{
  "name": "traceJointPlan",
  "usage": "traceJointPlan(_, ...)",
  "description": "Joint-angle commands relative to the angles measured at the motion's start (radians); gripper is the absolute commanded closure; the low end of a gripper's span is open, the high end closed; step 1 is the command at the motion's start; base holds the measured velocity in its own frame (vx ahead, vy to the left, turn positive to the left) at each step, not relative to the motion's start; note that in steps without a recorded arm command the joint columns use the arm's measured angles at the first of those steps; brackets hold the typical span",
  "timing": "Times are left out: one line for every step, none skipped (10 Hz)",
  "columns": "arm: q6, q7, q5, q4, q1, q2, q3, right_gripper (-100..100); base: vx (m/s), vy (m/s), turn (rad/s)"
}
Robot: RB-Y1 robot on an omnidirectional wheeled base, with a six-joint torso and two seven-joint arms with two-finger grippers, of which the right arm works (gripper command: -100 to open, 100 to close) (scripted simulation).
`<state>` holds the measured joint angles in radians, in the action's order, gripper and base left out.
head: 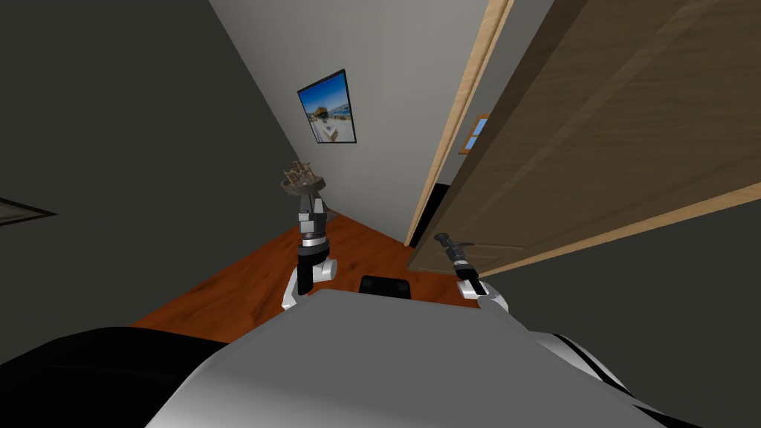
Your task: Pull the door open
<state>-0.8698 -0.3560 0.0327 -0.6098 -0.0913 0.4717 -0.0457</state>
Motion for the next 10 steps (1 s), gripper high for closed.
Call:
traceJointPlan(0.003,-0.001,-0.007,-0.007,-0.006,-0.004,-0.014,100,-0.165,-0.046,0.021)
traceJointPlan(0.003,-0.001,-0.007,-0.007,-0.006,-0.004,-0.014,100,-0.179,-0.051,0.035)
traceJointPlan(0.006,-0.003,-0.014,-0.014,-0.013,-0.009,-0.029,100,-0.184,-0.045,0.018)
traceJointPlan(0.009,-0.004,-0.02,-0.019,-0.018,-0.012,-0.041,100,-0.209,-0.122,0.038)
traceJointPlan(0.009,-0.004,-0.02,-0.019,-0.018,-0.012,-0.041,100,-0.136,-0.096,0.045)
traceJointPlan(0.015,-0.006,-0.032,-0.031,-0.029,-0.02,-0.067,100,-0.177,-0.119,0.035)
traceJointPlan(0.015,-0.006,-0.032,-0.031,-0.029,-0.02,-0.067,100,-0.181,-0.107,0.043)
traceJointPlan(0.015,-0.006,-0.032,-0.031,-0.029,-0.02,-0.067,100,-0.08,-0.048,0.007)
traceJointPlan(0.02,-0.008,-0.044,-0.043,-0.04,-0.027,-0.092,100,-0.134,-0.131,0.003)
traceJointPlan(0.021,-0.009,-0.047,-0.046,-0.042,-0.029,-0.098,100,-0.162,-0.165,0.076)
